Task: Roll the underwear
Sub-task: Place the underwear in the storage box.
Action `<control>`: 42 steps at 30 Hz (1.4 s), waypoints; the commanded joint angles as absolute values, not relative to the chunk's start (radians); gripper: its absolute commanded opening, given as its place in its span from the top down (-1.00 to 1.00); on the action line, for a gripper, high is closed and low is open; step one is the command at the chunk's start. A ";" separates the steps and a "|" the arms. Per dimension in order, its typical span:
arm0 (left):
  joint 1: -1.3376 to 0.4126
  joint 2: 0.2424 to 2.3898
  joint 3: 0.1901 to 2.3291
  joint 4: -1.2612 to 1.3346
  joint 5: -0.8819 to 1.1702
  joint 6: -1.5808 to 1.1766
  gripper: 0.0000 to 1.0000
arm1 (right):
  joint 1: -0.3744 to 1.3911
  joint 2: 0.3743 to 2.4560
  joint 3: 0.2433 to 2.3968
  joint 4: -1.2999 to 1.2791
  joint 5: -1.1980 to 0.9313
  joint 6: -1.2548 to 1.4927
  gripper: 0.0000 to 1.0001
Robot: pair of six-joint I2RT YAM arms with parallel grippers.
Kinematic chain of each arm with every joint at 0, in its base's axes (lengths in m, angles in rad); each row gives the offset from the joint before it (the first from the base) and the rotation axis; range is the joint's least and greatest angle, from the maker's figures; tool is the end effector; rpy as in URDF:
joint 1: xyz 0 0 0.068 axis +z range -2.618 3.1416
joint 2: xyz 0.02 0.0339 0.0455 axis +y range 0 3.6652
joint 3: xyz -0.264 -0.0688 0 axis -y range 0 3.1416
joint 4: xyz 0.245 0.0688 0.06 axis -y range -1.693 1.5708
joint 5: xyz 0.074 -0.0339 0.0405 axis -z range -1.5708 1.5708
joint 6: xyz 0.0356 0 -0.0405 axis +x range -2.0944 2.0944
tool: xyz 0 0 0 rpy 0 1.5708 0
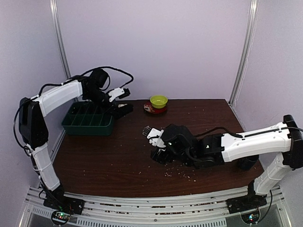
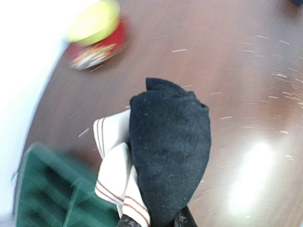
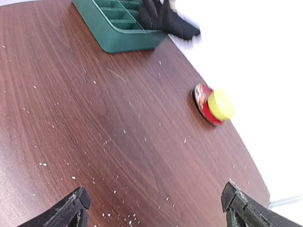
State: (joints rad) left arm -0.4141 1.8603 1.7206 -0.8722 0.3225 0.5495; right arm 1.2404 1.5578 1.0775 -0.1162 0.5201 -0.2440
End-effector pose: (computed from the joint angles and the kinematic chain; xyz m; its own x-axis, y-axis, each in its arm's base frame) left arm 0.3648 -0.1727 0.3004 -0.3823 0.7091 -0.5925 0.8620 0.5046 0.0478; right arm 0.1297 0.3238 0.2586 -0.0108 -0.6776 -0.7354 -0.7111 0.5222 -0.4708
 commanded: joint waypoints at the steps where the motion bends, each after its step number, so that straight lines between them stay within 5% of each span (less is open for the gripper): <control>1: -0.301 1.824 1.688 -0.786 0.191 0.454 1.00 | 1.242 1.562 1.032 -0.127 0.570 -0.122 -1.00; 16: 0.031 1.826 1.587 -0.645 -0.010 0.407 1.00 | 1.243 1.537 0.944 -0.051 0.522 0.001 -1.00; 42: 0.144 2.020 1.686 -0.818 -0.214 0.172 1.00 | 1.265 1.540 0.921 -0.032 0.487 0.011 -1.00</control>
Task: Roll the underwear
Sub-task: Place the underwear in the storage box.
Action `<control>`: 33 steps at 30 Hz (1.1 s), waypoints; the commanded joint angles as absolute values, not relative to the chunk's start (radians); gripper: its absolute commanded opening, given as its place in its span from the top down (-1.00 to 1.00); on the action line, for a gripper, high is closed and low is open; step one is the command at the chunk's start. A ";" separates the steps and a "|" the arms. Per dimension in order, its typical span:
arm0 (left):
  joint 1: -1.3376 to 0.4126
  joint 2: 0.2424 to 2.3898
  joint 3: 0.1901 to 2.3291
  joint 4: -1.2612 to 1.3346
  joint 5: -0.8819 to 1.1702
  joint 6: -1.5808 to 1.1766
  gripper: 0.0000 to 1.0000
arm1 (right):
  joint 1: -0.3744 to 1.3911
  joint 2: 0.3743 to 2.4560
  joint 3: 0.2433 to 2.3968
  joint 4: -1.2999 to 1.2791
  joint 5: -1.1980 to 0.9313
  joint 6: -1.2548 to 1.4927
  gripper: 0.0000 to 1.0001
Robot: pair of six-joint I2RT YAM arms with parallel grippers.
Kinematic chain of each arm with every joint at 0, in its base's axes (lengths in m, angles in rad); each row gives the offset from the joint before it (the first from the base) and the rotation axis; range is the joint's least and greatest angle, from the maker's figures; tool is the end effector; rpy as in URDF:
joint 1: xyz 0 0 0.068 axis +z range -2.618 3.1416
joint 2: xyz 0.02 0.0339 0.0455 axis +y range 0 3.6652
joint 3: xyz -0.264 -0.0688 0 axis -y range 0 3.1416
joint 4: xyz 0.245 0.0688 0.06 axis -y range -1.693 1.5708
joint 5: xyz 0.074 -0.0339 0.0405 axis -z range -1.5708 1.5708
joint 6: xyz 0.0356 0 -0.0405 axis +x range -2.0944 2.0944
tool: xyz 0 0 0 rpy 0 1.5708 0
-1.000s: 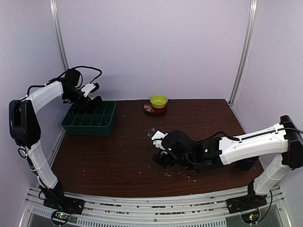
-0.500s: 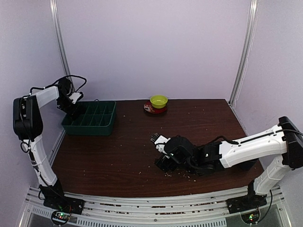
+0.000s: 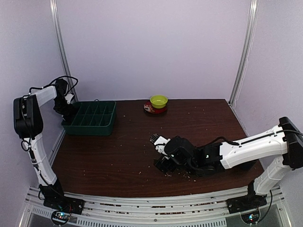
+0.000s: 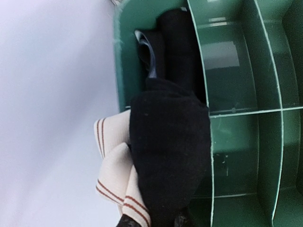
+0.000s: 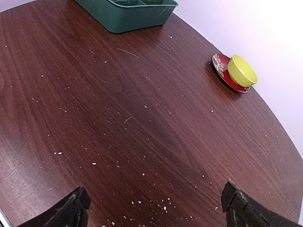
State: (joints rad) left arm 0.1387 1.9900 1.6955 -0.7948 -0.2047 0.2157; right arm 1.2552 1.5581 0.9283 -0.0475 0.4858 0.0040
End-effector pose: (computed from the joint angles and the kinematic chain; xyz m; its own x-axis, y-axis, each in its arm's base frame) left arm 0.4246 0.0666 0.2445 -0.9064 0.0851 -0.4138 -0.0354 0.9608 0.2751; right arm 0.1189 0.3106 0.2156 -0.1974 -0.5933 -0.7804 -0.7269 0.6227 -0.2895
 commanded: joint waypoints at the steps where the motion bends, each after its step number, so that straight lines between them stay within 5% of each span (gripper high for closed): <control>1: 0.145 2.024 1.684 -0.823 -0.208 0.167 1.00 | 1.267 1.538 0.919 -0.031 0.488 0.012 -1.00; 33: 0.145 2.176 1.709 -0.970 -0.175 0.121 1.00 | 1.306 1.527 0.923 -0.038 0.536 -0.012 -1.00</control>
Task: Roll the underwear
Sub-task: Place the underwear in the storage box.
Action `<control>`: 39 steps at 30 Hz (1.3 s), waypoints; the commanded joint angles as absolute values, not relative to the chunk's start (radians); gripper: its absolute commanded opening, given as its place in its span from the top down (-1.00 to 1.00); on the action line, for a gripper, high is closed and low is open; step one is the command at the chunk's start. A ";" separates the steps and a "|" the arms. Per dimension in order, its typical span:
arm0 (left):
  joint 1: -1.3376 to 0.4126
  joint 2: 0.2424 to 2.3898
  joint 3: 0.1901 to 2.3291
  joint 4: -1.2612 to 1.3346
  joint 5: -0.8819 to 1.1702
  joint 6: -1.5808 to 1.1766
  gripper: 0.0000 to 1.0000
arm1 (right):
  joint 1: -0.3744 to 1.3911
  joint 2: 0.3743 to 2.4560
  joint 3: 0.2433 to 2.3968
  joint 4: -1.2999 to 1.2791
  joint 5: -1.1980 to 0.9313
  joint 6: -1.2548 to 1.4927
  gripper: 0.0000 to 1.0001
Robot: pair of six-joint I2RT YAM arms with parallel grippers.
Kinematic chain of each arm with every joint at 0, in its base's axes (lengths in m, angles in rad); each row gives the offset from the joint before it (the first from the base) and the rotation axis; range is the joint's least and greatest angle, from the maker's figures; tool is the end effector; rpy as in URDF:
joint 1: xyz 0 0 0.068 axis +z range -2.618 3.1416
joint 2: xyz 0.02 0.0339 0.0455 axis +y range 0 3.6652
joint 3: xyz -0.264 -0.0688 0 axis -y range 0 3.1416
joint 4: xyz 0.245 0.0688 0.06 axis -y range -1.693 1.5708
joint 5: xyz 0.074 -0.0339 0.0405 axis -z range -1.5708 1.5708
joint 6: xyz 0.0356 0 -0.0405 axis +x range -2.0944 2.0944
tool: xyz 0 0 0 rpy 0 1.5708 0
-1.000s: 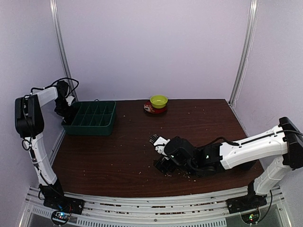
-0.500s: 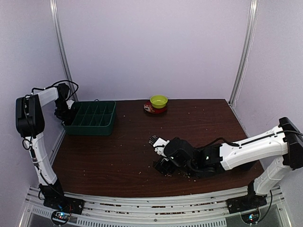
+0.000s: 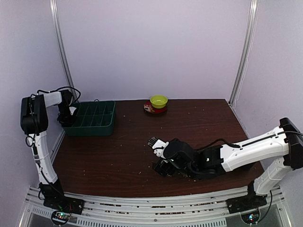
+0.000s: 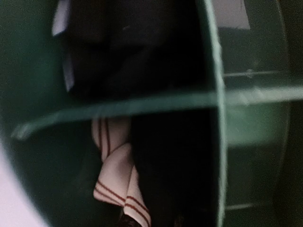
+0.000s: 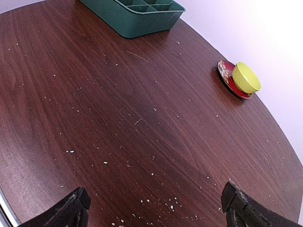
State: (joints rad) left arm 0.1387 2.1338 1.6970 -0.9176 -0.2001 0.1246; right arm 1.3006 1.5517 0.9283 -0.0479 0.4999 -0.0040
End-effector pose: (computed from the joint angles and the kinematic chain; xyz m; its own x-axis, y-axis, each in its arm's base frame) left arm 0.4265 0.0667 0.1811 -0.9819 -0.0141 -0.1889 -0.0562 0.9740 0.2193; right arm 0.1049 0.3147 0.2177 -0.1630 -0.6018 -0.7818 -0.7463 0.5936 -0.3013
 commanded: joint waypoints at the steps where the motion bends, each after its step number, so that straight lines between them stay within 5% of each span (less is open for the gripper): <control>1: 0.144 2.177 1.711 -0.970 -0.175 0.124 1.00 | 1.307 1.529 0.923 -0.037 0.535 -0.012 -1.00; 4: 0.144 2.174 1.721 -0.971 -0.180 0.127 0.97 | 1.308 1.532 0.923 -0.034 0.536 -0.014 -1.00; 15: 0.145 2.159 1.762 -0.983 -0.166 0.120 0.27 | 1.313 1.527 0.923 -0.032 0.535 -0.016 -1.00; 39: 0.144 2.013 1.841 -0.990 -0.111 0.149 0.06 | 1.317 1.541 0.914 -0.015 0.581 -0.014 -1.00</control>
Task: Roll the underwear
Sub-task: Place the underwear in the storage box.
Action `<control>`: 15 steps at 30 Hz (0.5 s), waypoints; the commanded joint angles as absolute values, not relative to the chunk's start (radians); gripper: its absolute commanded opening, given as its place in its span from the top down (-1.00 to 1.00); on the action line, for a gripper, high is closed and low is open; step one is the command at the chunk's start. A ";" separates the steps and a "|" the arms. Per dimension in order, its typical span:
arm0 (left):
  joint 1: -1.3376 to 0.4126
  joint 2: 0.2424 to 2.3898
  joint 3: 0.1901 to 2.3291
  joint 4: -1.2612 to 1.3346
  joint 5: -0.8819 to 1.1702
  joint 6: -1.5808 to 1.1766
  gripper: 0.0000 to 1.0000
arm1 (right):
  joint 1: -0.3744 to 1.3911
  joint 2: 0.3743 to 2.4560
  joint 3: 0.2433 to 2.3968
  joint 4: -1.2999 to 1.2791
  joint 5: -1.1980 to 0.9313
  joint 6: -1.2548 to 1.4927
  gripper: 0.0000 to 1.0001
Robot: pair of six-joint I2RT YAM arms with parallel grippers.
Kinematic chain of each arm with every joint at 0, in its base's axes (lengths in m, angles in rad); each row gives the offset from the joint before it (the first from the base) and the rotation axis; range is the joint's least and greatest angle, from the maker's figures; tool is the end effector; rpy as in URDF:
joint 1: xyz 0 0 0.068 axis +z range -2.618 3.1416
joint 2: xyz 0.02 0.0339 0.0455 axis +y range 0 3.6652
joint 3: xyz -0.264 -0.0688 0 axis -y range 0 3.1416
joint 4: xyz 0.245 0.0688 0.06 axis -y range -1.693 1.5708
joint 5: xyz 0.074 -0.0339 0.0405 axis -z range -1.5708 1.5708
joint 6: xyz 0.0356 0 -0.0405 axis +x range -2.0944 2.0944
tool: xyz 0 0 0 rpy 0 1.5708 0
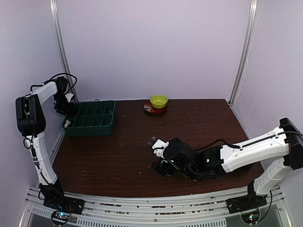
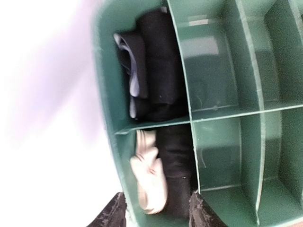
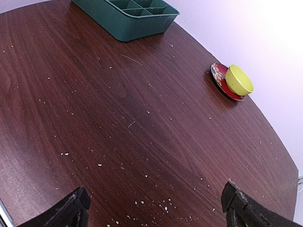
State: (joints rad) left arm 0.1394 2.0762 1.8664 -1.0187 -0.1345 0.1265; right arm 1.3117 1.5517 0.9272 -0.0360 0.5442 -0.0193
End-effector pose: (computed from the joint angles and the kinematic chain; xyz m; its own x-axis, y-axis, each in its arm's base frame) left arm 0.4317 0.0654 0.2492 -0.9484 -0.0068 -0.3170 -0.0631 0.9838 0.1677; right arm 0.1027 0.3155 0.2188 -0.1432 -0.6048 -0.7834 -0.7251 0.6028 -0.3328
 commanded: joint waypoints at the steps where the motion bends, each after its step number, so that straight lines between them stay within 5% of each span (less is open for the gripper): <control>1: 0.146 2.020 1.830 -0.991 -0.116 0.152 0.06 | 1.315 1.543 0.915 -0.016 0.582 -0.015 -1.00; 10: 0.145 2.049 1.740 -0.931 -0.133 0.157 0.27 | 1.316 1.546 0.914 -0.017 0.588 -0.020 -1.00; 15: 0.144 1.974 1.729 -0.865 -0.095 0.177 0.17 | 1.312 1.541 0.908 -0.021 0.607 -0.006 -1.00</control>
State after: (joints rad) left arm 0.1394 2.0399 1.7378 -0.9588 -0.1333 0.1505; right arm 1.3117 1.5517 0.9245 -0.0307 0.5625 -0.0193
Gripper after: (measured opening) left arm 0.380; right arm 1.000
